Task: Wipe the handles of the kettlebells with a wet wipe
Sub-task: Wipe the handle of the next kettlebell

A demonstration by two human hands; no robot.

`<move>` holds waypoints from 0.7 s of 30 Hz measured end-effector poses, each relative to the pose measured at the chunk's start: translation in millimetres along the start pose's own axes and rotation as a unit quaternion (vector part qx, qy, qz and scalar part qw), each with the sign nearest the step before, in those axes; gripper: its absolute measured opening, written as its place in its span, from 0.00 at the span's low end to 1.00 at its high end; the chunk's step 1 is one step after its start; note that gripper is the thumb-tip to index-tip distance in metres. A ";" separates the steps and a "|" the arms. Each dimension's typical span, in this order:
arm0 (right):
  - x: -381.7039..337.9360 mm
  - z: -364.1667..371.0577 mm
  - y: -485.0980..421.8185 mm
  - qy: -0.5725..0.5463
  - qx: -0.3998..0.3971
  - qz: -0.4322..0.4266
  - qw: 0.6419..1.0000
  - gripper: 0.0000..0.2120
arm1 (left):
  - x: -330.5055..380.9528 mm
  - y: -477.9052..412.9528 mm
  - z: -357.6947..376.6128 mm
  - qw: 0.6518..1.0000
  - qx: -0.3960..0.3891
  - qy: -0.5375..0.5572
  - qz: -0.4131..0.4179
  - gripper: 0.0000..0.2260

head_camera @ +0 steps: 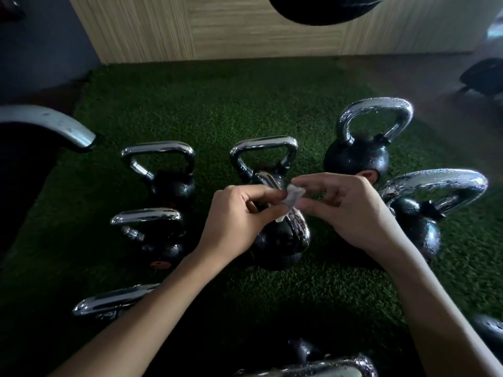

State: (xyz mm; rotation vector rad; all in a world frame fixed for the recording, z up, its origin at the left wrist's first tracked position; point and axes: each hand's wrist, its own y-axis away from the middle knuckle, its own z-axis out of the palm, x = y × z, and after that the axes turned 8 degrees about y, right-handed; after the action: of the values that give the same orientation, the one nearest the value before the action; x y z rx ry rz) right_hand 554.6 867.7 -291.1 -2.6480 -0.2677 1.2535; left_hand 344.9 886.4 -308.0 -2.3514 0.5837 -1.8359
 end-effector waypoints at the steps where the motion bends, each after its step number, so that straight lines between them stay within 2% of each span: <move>1: 2.3 0.5 0.4 0.001 -0.004 0.004 1.000 0.18 | 0.7 0.8 2.4 1.000 -0.005 0.004 -0.005 0.10; 4: 15.2 -2.1 0.7 0.001 0.015 0.023 1.000 0.15 | 0.9 -1.2 7.2 0.997 0.016 -0.049 -0.054 0.17; 8: 31.9 -13.5 2.1 -0.031 0.145 0.093 0.985 0.08 | -0.5 -22.7 16.1 0.958 0.051 -0.166 -0.228 0.46; 10: 35.9 -12.8 1.3 -0.053 0.183 0.132 0.973 0.08 | -2.8 -34.2 26.8 0.943 0.040 -0.190 -0.272 0.54; 13: 35.8 -3.6 1.2 -0.072 0.186 0.168 0.965 0.12 | -8.3 -40.4 36.2 0.941 0.039 -0.187 -0.279 0.50; 17: 38.8 8.1 -1.9 -0.038 0.172 0.204 0.963 0.15 | -11.8 -41.0 27.7 0.938 0.047 -0.205 -0.275 0.46; 21: 39.7 26.2 -6.9 -0.014 0.153 0.203 0.967 0.21 | -13.5 -33.5 12.7 0.934 0.051 -0.218 -0.279 0.44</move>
State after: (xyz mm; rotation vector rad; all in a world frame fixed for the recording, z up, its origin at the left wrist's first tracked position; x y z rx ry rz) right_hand 558.4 886.8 -335.1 -2.4853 0.4540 1.3133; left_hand 362.2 920.2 -313.3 -2.9129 -0.2535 -1.3506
